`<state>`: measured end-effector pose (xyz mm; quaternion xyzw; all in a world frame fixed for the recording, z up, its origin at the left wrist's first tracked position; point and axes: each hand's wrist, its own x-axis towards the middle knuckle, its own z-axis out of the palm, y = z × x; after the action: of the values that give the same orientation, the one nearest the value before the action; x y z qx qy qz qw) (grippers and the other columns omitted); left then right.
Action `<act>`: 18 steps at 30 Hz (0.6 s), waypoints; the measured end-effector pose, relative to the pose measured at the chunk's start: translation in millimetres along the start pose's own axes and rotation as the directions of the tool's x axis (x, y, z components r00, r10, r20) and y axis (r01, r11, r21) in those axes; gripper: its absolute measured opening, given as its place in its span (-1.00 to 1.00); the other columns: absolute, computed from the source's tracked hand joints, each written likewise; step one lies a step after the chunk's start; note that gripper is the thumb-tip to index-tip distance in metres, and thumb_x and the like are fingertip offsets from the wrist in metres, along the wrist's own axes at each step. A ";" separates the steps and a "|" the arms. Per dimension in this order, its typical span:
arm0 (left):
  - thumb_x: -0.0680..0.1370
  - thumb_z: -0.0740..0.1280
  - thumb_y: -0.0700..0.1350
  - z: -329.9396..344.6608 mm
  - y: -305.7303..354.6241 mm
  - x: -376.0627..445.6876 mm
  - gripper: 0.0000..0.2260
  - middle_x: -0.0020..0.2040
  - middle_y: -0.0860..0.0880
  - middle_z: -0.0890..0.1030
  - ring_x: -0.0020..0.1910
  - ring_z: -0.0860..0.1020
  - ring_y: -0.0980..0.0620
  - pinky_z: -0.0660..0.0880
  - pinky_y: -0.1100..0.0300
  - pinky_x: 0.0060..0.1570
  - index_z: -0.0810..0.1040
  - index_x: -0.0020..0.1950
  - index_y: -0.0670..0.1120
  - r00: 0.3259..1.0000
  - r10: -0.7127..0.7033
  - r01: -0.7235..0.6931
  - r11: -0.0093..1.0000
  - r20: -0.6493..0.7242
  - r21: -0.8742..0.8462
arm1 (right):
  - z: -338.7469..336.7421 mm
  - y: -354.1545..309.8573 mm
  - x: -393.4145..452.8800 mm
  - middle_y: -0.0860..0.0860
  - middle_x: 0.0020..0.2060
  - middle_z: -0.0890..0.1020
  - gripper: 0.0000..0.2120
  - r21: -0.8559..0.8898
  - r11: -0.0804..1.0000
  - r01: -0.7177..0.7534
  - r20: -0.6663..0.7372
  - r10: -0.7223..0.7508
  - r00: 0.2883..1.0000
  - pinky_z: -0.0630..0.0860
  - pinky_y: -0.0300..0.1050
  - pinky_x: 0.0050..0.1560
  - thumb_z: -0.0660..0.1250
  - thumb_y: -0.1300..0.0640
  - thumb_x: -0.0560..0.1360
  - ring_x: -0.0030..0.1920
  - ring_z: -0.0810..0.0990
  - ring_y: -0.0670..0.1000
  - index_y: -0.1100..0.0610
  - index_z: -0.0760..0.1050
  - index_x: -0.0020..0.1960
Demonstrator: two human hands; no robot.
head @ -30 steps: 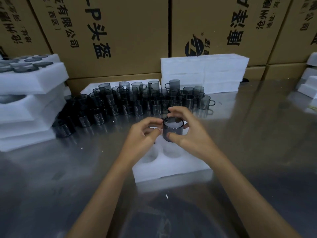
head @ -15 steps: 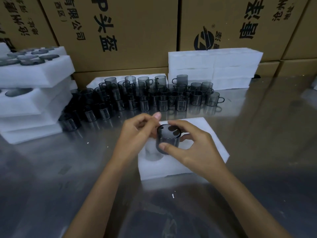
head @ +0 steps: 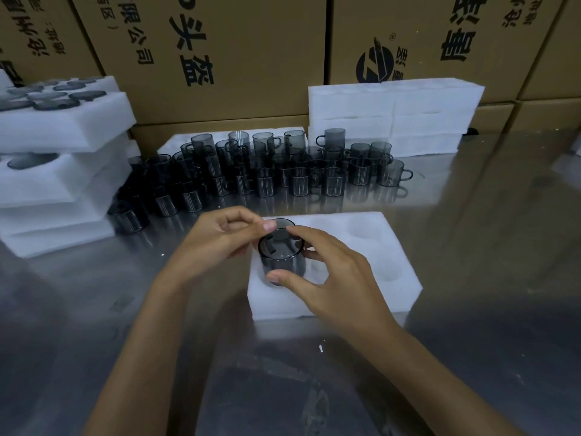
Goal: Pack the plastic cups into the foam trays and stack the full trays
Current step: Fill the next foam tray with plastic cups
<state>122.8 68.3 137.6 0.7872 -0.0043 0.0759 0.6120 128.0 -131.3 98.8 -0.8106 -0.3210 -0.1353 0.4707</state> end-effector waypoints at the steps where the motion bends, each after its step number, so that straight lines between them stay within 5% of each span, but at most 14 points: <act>1: 0.33 0.50 0.11 -1.0 -0.1 -0.3 -0.61 -0.36 0.01 0.58 -0.39 0.38 0.08 0.29 0.32 -0.41 0.65 -0.07 -0.19 1.000 -0.002 0.002 1.000 0.011 -0.005 | 1.4 -0.8 -0.6 -0.40 0.10 0.51 -0.44 0.004 1.000 -0.004 -0.014 0.004 1.000 0.49 -0.25 0.24 0.44 -0.25 0.38 0.19 0.52 -0.24 -0.16 0.44 0.33; 8: 0.34 0.56 0.11 -4.9 -5.2 2.6 -0.66 -0.28 -0.03 0.59 -0.36 0.42 0.10 0.32 0.29 -0.39 0.67 -0.06 -0.10 0.999 0.000 0.003 0.998 0.053 -0.058 | 8.2 -3.5 -4.3 -0.18 0.15 0.63 -0.41 -0.023 0.999 -0.033 -0.083 0.031 0.996 0.49 -0.34 0.14 0.53 -0.23 0.33 0.16 0.56 -0.17 -0.01 0.50 0.27; 15: 0.35 0.52 0.01 -5.0 -13.4 3.8 -0.71 -0.25 -0.18 0.52 -0.38 0.41 0.10 0.31 0.28 -0.39 0.66 -0.09 -0.16 0.998 -0.033 0.037 0.994 0.046 -0.104 | 13.8 -6.1 -5.3 -0.11 0.11 0.68 -0.39 -0.121 0.992 -0.024 -0.092 0.013 0.996 0.55 -0.22 0.04 0.51 -0.26 0.34 0.09 0.63 -0.10 0.04 0.52 0.26; 18: 0.33 0.52 0.02 -2.2 -14.2 5.0 -0.72 -0.31 -0.08 0.58 -0.40 0.40 0.13 0.31 0.32 -0.42 0.66 -0.11 -0.16 0.999 -0.021 0.024 0.997 0.034 -0.076 | 18.1 -5.6 -5.1 -0.06 -0.03 0.70 -0.43 -0.226 0.974 -0.007 -0.135 -0.025 0.990 0.61 -0.10 -0.14 0.52 -0.26 0.32 -0.04 0.66 -0.03 0.08 0.55 0.16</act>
<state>128.8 74.4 125.1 0.7643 -0.0085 0.0556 0.6425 119.0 -115.9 90.5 -0.8462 -0.2740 -0.2285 0.3957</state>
